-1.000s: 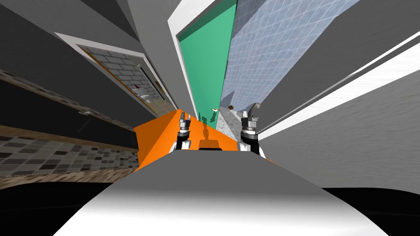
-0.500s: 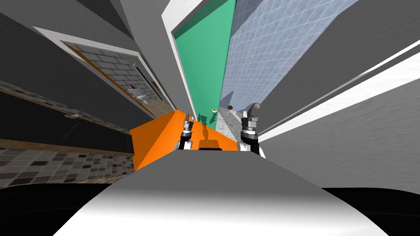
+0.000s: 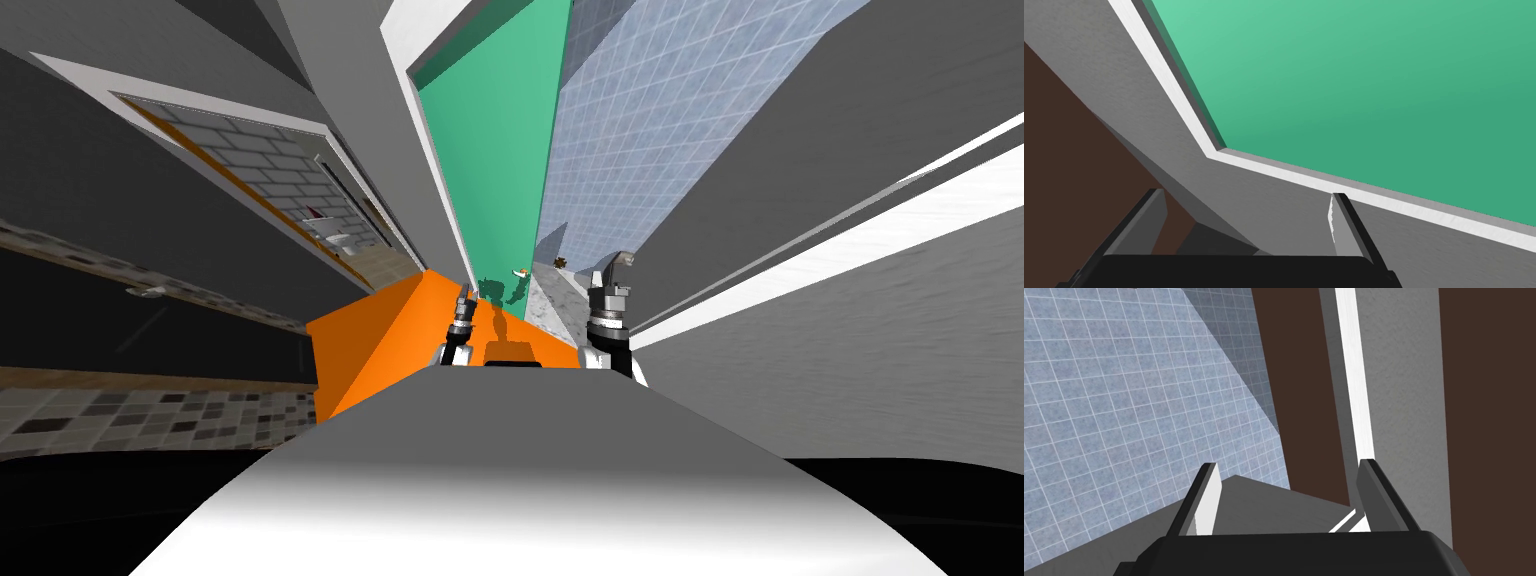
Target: Push the door open
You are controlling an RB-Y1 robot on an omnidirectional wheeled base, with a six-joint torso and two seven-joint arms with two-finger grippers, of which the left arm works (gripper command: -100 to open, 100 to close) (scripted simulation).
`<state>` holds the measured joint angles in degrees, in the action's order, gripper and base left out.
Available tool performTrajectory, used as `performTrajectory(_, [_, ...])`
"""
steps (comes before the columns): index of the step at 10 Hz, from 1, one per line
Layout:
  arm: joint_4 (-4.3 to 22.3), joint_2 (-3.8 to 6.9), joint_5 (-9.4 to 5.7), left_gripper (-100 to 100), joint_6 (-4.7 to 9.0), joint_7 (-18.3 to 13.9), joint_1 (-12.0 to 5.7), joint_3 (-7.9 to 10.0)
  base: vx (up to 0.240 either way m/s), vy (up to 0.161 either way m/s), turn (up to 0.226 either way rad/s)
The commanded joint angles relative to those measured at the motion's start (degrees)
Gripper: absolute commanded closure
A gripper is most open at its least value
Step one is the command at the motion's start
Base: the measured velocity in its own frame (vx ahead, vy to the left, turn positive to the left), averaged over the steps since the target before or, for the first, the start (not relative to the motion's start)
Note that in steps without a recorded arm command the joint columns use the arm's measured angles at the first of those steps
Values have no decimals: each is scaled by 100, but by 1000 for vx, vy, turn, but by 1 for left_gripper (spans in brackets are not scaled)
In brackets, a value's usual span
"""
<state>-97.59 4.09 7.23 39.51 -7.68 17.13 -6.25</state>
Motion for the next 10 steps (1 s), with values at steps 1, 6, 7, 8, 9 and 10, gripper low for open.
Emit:
performTrajectory(1, [266,31,17,-100,10,-32,-112,-36,94,6,-57])
performTrajectory(6, [733,58,66,-100,45,-64,-254,-141,71,-1,-28])
performTrajectory(7, [888,62,83,-100,57,-74,-301,-176,66,5,-26])
performTrajectory(8, [1044,67,99,-100,69,-85,-348,-211,83,-1,-52])
performTrajectory(9, [1044,67,99,-100,69,-85,-348,-211,62,-3,-13])
performTrajectory(10, [1200,71,116,-100,81,-96,-395,-246,60,2,-27])
